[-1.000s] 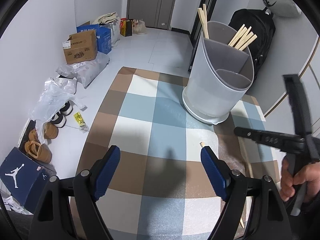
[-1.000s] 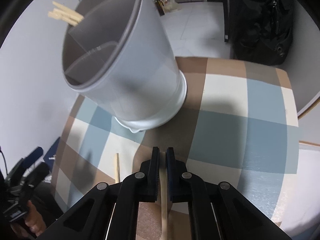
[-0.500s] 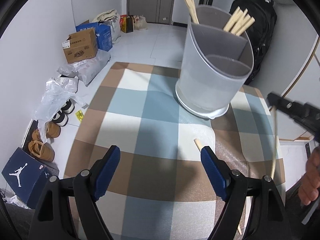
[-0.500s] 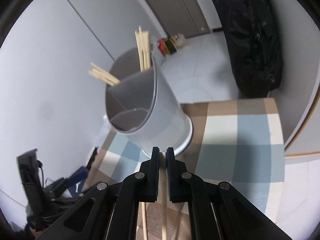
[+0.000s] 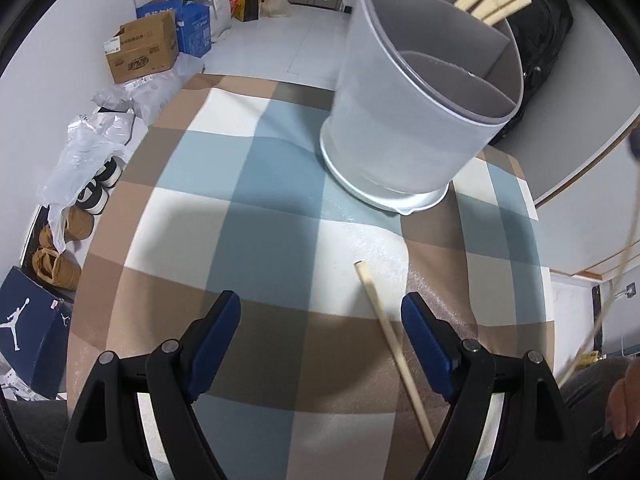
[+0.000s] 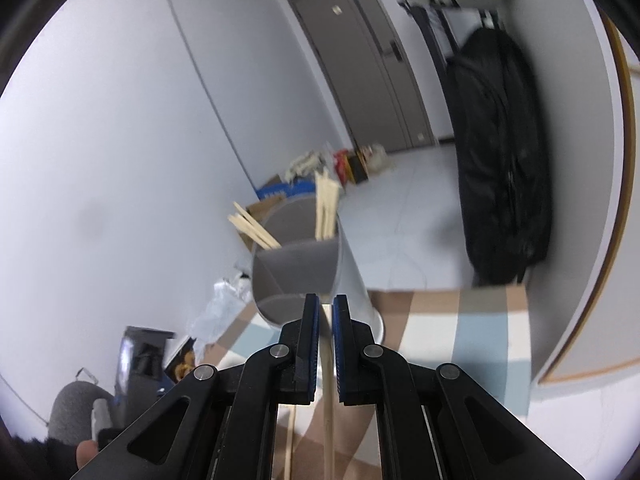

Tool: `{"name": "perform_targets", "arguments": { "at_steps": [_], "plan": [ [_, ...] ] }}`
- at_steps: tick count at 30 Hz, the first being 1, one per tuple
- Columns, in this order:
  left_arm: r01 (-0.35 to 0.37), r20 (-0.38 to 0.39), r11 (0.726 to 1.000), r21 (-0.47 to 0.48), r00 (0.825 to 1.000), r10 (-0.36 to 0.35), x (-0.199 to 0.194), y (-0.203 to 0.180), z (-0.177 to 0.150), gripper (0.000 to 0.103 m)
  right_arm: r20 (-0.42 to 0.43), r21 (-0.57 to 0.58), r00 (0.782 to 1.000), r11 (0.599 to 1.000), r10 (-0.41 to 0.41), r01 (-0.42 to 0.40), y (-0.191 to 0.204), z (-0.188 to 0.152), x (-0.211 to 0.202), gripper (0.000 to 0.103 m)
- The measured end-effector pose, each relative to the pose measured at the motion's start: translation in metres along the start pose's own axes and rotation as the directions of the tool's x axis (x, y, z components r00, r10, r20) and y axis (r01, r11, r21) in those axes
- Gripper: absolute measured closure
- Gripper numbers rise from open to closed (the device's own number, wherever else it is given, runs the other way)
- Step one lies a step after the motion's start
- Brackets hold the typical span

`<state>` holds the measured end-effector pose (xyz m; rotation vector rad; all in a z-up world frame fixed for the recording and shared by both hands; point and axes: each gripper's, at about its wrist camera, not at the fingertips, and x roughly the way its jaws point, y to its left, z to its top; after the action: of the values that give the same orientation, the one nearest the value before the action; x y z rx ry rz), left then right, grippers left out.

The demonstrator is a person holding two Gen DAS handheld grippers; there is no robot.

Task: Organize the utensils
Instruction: 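Close the left gripper on the last chopstick while the right gripper lifts its chopstick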

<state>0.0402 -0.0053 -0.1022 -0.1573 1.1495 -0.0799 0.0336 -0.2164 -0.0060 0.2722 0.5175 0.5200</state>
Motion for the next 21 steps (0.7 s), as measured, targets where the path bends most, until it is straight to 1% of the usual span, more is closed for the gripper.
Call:
{"name": "perform_targets", "arguments": {
  "at_steps": [3,5,6,7,8,9,10,11,12,13,15,16,18,19,21],
  "plan": [
    [0.001,-0.021,1.000,0.002,1.000,0.000,0.006,-0.007,0.004,0.026,0.032,0.005,0.999,1.000,0.010,-0.010,-0.001,0.003,-0.007,0.097],
    [0.011,-0.051,1.000,-0.004,0.999,-0.011,0.011,-0.010,0.006,0.031,0.052,0.017,0.999,1.000,0.013,-0.014,-0.004,0.006,-0.011,0.097],
    [0.006,-0.078,1.000,-0.006,0.997,-0.006,0.016,-0.012,0.008,0.032,0.059,0.024,0.998,1.000,0.013,-0.015,-0.005,0.008,-0.014,0.097],
    [-0.010,-0.104,1.000,-0.008,0.995,0.009,0.021,-0.013,0.010,0.039,0.067,0.036,0.998,0.999,0.015,-0.018,-0.008,0.010,-0.016,0.097],
    [-0.005,-0.117,1.000,-0.012,0.993,0.004,0.023,-0.013,0.010,0.046,0.071,0.044,0.997,0.999,0.018,-0.021,-0.010,0.009,-0.017,0.097],
    [0.003,-0.131,1.000,-0.014,0.991,-0.004,0.026,-0.015,0.011,0.046,0.076,0.050,0.997,0.999,0.018,-0.022,-0.011,0.010,-0.019,0.097],
    [-0.011,-0.125,1.000,-0.003,0.992,0.010,0.025,-0.017,0.012,0.046,0.082,0.053,0.996,0.998,0.018,-0.022,-0.012,0.011,-0.020,0.097],
    [-0.019,-0.131,1.000,0.004,0.991,0.019,0.026,-0.018,0.013,0.050,0.087,0.055,0.996,0.998,0.019,-0.024,-0.013,0.011,-0.022,0.097],
    [-0.033,-0.143,0.999,0.010,0.989,0.034,0.027,-0.020,0.013,0.051,0.092,0.055,0.996,0.998,0.019,-0.024,-0.013,0.012,-0.023,0.097],
    [-0.045,-0.147,0.999,0.011,0.988,0.046,0.027,-0.021,0.014,0.055,0.098,0.054,0.995,0.998,0.019,-0.025,-0.014,0.012,-0.025,0.097],
    [-0.053,-0.158,0.999,0.006,0.986,0.053,0.028,-0.021,0.015,0.060,0.106,0.056,0.994,0.998,0.022,-0.028,-0.015,0.013,-0.028,0.097],
    [-0.058,-0.165,0.998,-0.002,0.985,0.057,0.029,-0.021,0.017,0.064,0.109,0.057,0.994,0.998,0.022,-0.028,-0.014,0.014,-0.029,0.097],
    [-0.052,-0.175,0.999,-0.012,0.983,0.049,0.029,-0.021,0.019,0.078,0.114,0.060,0.993,0.998,0.019,-0.026,-0.014,0.014,-0.032,0.097],
    [-0.038,-0.184,0.999,-0.024,0.982,0.033,0.030,-0.020,0.021,0.091,0.115,0.063,0.993,0.998,0.020,-0.028,-0.014,0.014,-0.033,0.097],
    [-0.035,-0.189,0.998,-0.047,0.982,0.026,0.032,-0.017,0.023,0.096,0.119,0.067,0.993,0.997,0.017,-0.025,-0.014,0.014,-0.034,0.097]
  ]
}}
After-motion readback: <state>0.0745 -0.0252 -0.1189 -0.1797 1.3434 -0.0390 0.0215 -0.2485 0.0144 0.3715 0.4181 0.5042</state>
